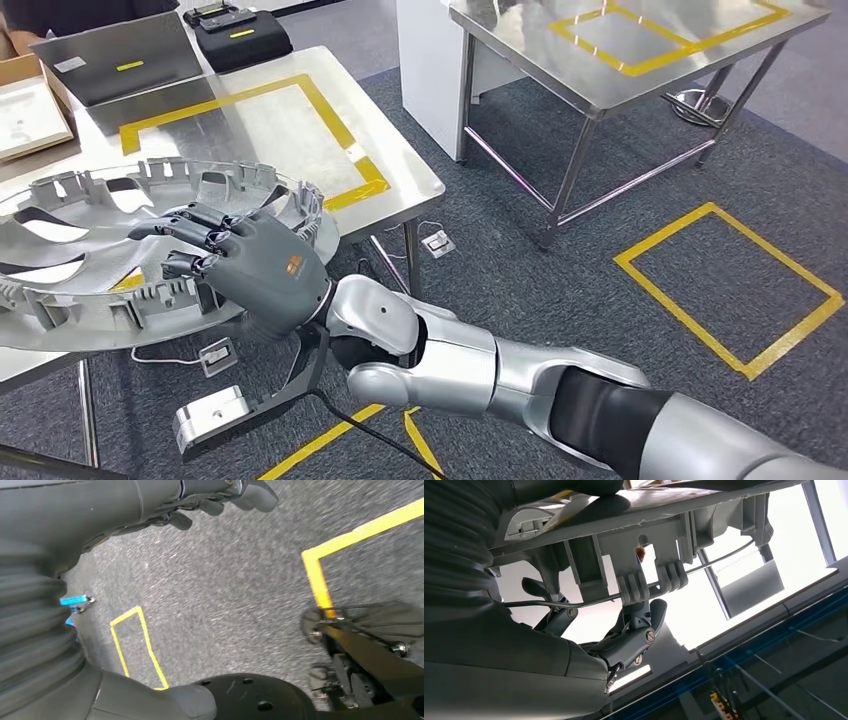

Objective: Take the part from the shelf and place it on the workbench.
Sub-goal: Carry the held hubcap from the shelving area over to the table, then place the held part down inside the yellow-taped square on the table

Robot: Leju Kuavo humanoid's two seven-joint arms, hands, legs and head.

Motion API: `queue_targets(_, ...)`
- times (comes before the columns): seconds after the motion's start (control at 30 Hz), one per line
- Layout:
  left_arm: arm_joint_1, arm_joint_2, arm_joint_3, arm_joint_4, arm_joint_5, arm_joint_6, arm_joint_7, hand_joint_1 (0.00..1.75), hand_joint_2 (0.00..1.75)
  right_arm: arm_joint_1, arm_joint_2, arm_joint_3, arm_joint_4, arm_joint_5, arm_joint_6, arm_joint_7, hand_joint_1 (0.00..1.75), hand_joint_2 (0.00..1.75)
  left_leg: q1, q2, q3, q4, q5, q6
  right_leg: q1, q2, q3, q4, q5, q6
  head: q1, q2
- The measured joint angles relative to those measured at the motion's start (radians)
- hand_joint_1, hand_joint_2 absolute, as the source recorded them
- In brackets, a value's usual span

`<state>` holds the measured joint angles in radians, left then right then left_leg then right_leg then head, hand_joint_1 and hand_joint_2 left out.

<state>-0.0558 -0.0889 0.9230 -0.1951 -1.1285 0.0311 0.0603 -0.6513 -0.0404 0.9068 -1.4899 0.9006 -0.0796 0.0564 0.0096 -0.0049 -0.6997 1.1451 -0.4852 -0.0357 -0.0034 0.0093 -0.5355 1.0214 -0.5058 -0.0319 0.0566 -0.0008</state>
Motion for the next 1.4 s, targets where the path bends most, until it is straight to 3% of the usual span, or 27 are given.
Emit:
queue_targets(0.07, 0.000, 0.000, 0.002, 0.001, 0.001, 0.001, -0.001, 0.00, 1.75, -0.001, 0.001, 0.000, 0.002, 0.000, 0.000, 0.000, 1.75, 1.75, -0.003, 0.004, 0.022, -0.091, 0.075, 0.011, 0.003, 0.001, 0.017, 0.002, -0.023, 0.010, -0.003, 0.000)
queue_targets(0.1, 0.000, 0.000, 0.004, 0.001, 0.002, 0.002, 0.000, 0.00, 1.75, -0.001, 0.001, 0.000, 0.002, 0.000, -0.001, -0.001, 1.75, 1.75, -0.003, 0.005, 0.026, -0.108, 0.087, 0.018, 0.005, 0.001, 0.023, 0.006, -0.031, 0.017, -0.004, 0.000)
queue_targets(0.2, 0.000, -0.004, 0.007, 0.002, 0.003, 0.006, 0.000, 0.00, 1.75, -0.003, 0.001, -0.001, 0.002, -0.001, -0.002, 0.000, 1.75, 1.75, -0.001, 0.002, 0.047, -0.112, 0.074, 0.041, 0.006, 0.000, 0.019, 0.040, -0.032, 0.033, -0.001, 0.000)
queue_targets(0.27, -0.001, -0.005, 0.007, 0.002, 0.003, 0.008, 0.001, 0.00, 1.75, -0.003, 0.001, -0.002, 0.002, -0.001, -0.002, 0.000, 1.75, 1.75, 0.001, 0.000, 0.063, -0.113, 0.062, 0.053, 0.004, -0.002, -0.040, 0.134, -0.037, 0.042, 0.002, 0.000)
queue_targets(0.33, -0.002, -0.004, 0.007, 0.001, 0.005, 0.008, 0.001, 0.00, 1.75, -0.002, 0.001, -0.002, 0.005, -0.001, -0.002, -0.001, 1.75, 1.75, 0.000, -0.001, 0.078, -0.113, 0.045, 0.058, 0.002, -0.003, -0.129, 0.252, -0.081, 0.049, 0.004, 0.000)
queue_targets(0.4, -0.001, -0.004, 0.008, 0.001, 0.009, 0.009, 0.001, 0.00, 1.75, -0.002, 0.001, -0.002, 0.013, -0.004, 0.001, -0.002, 1.75, 1.75, 0.000, -0.003, 0.101, -0.113, 0.025, 0.058, 0.002, -0.003, -0.189, 0.296, -0.123, 0.049, 0.004, 0.000)
queue_targets(0.43, 0.000, -0.005, 0.009, 0.002, 0.011, 0.009, 0.001, 0.00, 1.75, -0.002, 0.001, -0.002, 0.019, -0.008, 0.003, -0.002, 1.75, 1.75, -0.001, -0.005, 0.117, -0.113, 0.013, 0.057, 0.003, -0.003, -0.198, 0.273, -0.116, 0.046, 0.004, 0.000)
queue_targets(0.47, 0.000, -0.006, 0.010, 0.002, 0.012, 0.009, 0.000, 0.00, 1.75, -0.004, 0.001, -0.002, 0.027, -0.012, 0.006, -0.002, 1.75, 1.75, -0.001, -0.006, 0.133, -0.113, 0.001, 0.055, 0.004, -0.003, -0.192, 0.223, -0.083, 0.042, 0.004, 0.000)
queue_targets(0.53, -0.001, -0.008, 0.012, 0.003, 0.013, 0.009, -0.001, 0.00, 1.75, -0.014, 0.005, -0.002, 0.055, -0.023, 0.015, -0.001, 1.75, 1.75, -0.003, -0.009, 0.156, -0.112, -0.022, 0.049, 0.011, -0.003, -0.169, 0.092, 0.031, 0.028, 0.004, 0.000)
queue_targets(0.57, -0.004, -0.010, 0.013, 0.003, 0.013, 0.009, -0.002, 0.00, 1.75, -0.024, 0.011, -0.002, 0.074, -0.029, 0.022, 0.001, 1.75, 1.75, -0.004, -0.010, 0.163, -0.112, -0.033, 0.045, 0.015, -0.003, -0.160, 0.046, 0.075, 0.022, 0.003, 0.000)
queue_targets(0.6, -0.007, -0.010, 0.014, 0.004, 0.012, 0.009, -0.002, 0.00, 1.75, -0.037, 0.019, -0.002, 0.099, -0.037, 0.030, 0.005, 1.75, 1.75, -0.006, -0.012, 0.169, -0.109, -0.040, 0.039, 0.016, -0.001, -0.155, 0.018, 0.100, 0.016, 0.001, 0.000)
queue_targets(0.7, -0.018, -0.010, 0.014, 0.002, 0.006, 0.009, -0.001, 0.00, 1.75, -0.093, 0.055, -0.004, 0.196, -0.065, 0.049, 0.013, 1.75, 1.75, -0.009, -0.011, 0.185, -0.093, -0.046, 0.020, 0.012, 0.001, -0.130, 0.005, 0.098, 0.002, 0.001, 0.000)
queue_targets(0.77, -0.027, -0.012, 0.015, 0.000, 0.000, 0.009, 0.003, 0.00, 1.75, -0.138, 0.084, -0.004, 0.276, -0.080, 0.060, 0.016, 1.75, 1.75, -0.007, -0.009, 0.145, -0.018, -0.055, 0.009, 0.008, 0.000, -0.106, 0.003, 0.088, -0.008, -0.001, 0.000)
queue_targets(0.87, -0.037, -0.015, 0.015, 0.000, -0.003, 0.000, 0.013, 0.00, 1.75, -0.203, 0.129, -0.005, 0.421, -0.086, 0.089, 0.034, 1.75, 1.75, -0.004, -0.005, 0.023, 0.144, -0.123, -0.004, 0.008, -0.001, -0.077, 0.002, 0.064, -0.014, -0.003, 0.000)
queue_targets(0.9, -0.039, -0.015, 0.015, 0.000, -0.006, -0.006, 0.018, 0.00, 1.75, -0.226, 0.144, -0.005, 0.477, -0.085, 0.101, 0.044, 1.75, 1.75, -0.003, -0.004, -0.005, 0.162, -0.141, -0.004, 0.008, 0.000, -0.066, 0.003, 0.055, -0.014, -0.003, 0.000)
queue_targets(0.93, -0.042, -0.016, 0.015, 0.000, -0.012, -0.011, 0.023, 0.00, 1.75, -0.249, 0.161, -0.005, 0.539, -0.083, 0.113, 0.053, 1.75, 1.75, -0.003, -0.003, -0.018, 0.148, -0.139, -0.004, 0.007, 0.001, -0.054, 0.003, 0.046, -0.013, -0.003, 0.000)
queue_targets(0.97, -0.046, -0.016, 0.015, 0.000, -0.021, -0.017, 0.028, 0.00, 1.75, -0.272, 0.177, -0.005, 0.604, -0.082, 0.126, 0.064, 1.75, 1.75, -0.003, -0.003, -0.018, 0.105, -0.110, -0.003, 0.007, 0.002, -0.041, 0.004, 0.036, -0.011, -0.003, 0.000)
queue_targets(1.03, -0.058, -0.018, 0.012, 0.002, -0.043, -0.031, 0.031, 0.00, 1.75, -0.317, 0.207, -0.005, 0.729, -0.081, 0.155, 0.096, 1.75, 1.75, -0.003, -0.002, -0.001, -0.027, 0.010, 0.002, 0.008, 0.002, -0.019, 0.010, 0.013, -0.005, -0.005, 0.000)
queue_targets(1.1, -0.074, -0.021, 0.006, 0.004, -0.060, -0.046, 0.032, 0.00, 1.75, -0.357, 0.229, -0.005, 0.840, -0.082, 0.184, 0.134, 1.75, 1.75, -0.005, -0.001, 0.011, -0.101, 0.093, 0.014, 0.011, 0.001, -0.014, 0.017, -0.007, 0.004, -0.007, 0.000)
queue_targets(1.17, -0.088, -0.026, -0.003, 0.005, -0.076, -0.053, 0.039, 0.00, 1.75, -0.386, 0.238, -0.007, 0.927, -0.089, 0.210, 0.164, 1.75, 1.75, -0.006, -0.002, 0.012, -0.104, 0.105, 0.023, 0.013, 0.001, -0.014, 0.019, -0.017, 0.008, -0.007, 0.000)
queue_targets(1.33, -0.120, -0.036, -0.023, 0.007, -0.096, -0.063, 0.061, 0.00, 1.75, -0.427, 0.244, -0.027, 1.079, -0.115, 0.258, 0.208, 1.75, 1.75, -0.007, -0.007, 0.012, -0.106, 0.103, 0.034, 0.016, 0.000, -0.003, 0.004, -0.017, -0.003, -0.001, 0.000)
queue_targets(1.4, -0.126, -0.038, -0.025, 0.007, -0.093, -0.064, 0.061, 0.00, 1.75, -0.431, 0.245, -0.033, 1.115, -0.116, 0.262, 0.213, 0.87, 0.87, -0.007, -0.008, 0.012, -0.107, 0.099, 0.038, 0.016, -0.001, 0.001, -0.003, -0.020, -0.006, 0.001, 0.000)
